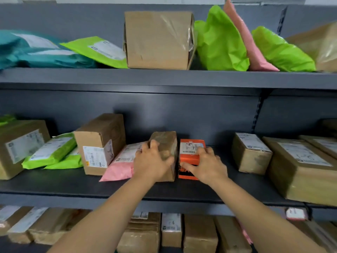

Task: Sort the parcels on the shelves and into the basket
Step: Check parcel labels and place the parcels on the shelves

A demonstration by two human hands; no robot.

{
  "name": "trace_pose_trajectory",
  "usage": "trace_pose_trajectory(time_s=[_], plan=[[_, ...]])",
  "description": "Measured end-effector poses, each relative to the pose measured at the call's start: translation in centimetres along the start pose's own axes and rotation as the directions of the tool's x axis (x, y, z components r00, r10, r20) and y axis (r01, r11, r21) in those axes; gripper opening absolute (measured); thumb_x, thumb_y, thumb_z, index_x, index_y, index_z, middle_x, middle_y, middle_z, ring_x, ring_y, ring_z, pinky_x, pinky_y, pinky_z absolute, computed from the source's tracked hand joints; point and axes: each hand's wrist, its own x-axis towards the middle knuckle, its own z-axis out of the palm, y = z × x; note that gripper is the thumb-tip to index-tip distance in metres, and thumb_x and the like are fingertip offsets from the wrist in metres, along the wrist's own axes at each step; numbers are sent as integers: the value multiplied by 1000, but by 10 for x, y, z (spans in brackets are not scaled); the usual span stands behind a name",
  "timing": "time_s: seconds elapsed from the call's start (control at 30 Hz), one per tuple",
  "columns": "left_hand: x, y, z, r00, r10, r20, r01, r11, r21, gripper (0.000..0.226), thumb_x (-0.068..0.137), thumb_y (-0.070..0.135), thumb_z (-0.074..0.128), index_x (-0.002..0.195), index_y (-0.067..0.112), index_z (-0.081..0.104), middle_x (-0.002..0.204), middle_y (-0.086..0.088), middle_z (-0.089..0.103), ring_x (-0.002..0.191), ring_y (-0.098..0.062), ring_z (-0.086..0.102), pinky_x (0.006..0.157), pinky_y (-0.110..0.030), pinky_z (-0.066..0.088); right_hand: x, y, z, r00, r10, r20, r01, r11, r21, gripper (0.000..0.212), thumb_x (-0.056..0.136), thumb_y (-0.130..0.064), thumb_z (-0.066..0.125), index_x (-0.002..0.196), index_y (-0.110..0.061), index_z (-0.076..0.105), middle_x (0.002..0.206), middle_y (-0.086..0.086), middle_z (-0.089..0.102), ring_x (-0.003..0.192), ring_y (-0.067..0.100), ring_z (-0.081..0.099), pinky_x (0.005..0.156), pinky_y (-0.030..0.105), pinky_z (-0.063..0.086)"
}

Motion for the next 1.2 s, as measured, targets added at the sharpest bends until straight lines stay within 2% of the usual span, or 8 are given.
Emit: trace_pose_trajectory(time_s=[0.2,0.37,0.5,0.63,0.73,0.9,1.03,1.2], plan=[[13,-38,-10,993,-83,83,116,819,-562,44,82,51,58,114,24,44,121,-7,51,106,-26,53,94,-41,45,2,-27,15,934,298,-195,-288,954,79,92,67,-74,60,130,-15,30,126,8,36,118,29,41,89,46,44],[16,-47,-15,983,-106,150,183,640,-747,47,61,70,56,94,38,44,113,-1,55,102,-20,57,89,-49,51,2,-16,22,928,239,-285,-260,965,-35,80,76,-54,65,134,-12,27,131,10,33,116,29,41,84,42,47],[12,-45,-14,981,-92,172,193,603,-774,54,66,68,58,106,33,45,116,0,54,103,-19,57,89,-48,52,3,12,12,973,82,-217,-114,984,-136,63,86,-42,62,134,-15,31,135,6,34,116,29,43,85,39,48],[10,-38,-9,991,-68,113,129,667,-733,44,83,54,58,114,25,45,119,-1,52,104,-17,53,87,-34,46,8,41,-10,989,64,-132,-85,983,-163,57,89,-30,62,137,-14,33,136,7,41,118,30,45,93,39,43],[13,-26,-4,993,-54,105,112,709,-696,48,82,57,57,117,27,43,121,0,52,105,-17,53,89,-37,47,9,59,-21,989,81,-123,-115,946,-302,57,92,-25,57,140,-16,29,136,7,44,123,28,43,94,37,42],[13,2,9,984,-87,158,175,674,-717,48,89,53,51,124,23,40,113,5,53,91,-9,51,64,-21,38,7,63,-24,979,1,-205,-79,923,-376,67,89,-10,53,147,-20,20,145,7,35,135,29,29,107,42,31],[12,16,34,964,-126,236,263,596,-759,76,76,68,49,136,23,35,129,-1,53,112,-21,52,94,-37,44,10,55,-12,985,-141,-99,108,953,-285,56,98,-36,41,149,-29,18,155,-2,22,143,23,16,115,42,18],[9,20,50,964,-86,253,220,794,-567,63,94,54,39,146,23,23,140,-6,45,130,-31,36,108,-40,31,14,65,-11,987,-150,-60,124,942,-313,45,97,-34,44,141,-25,37,152,-2,29,141,21,24,114,38,19]])
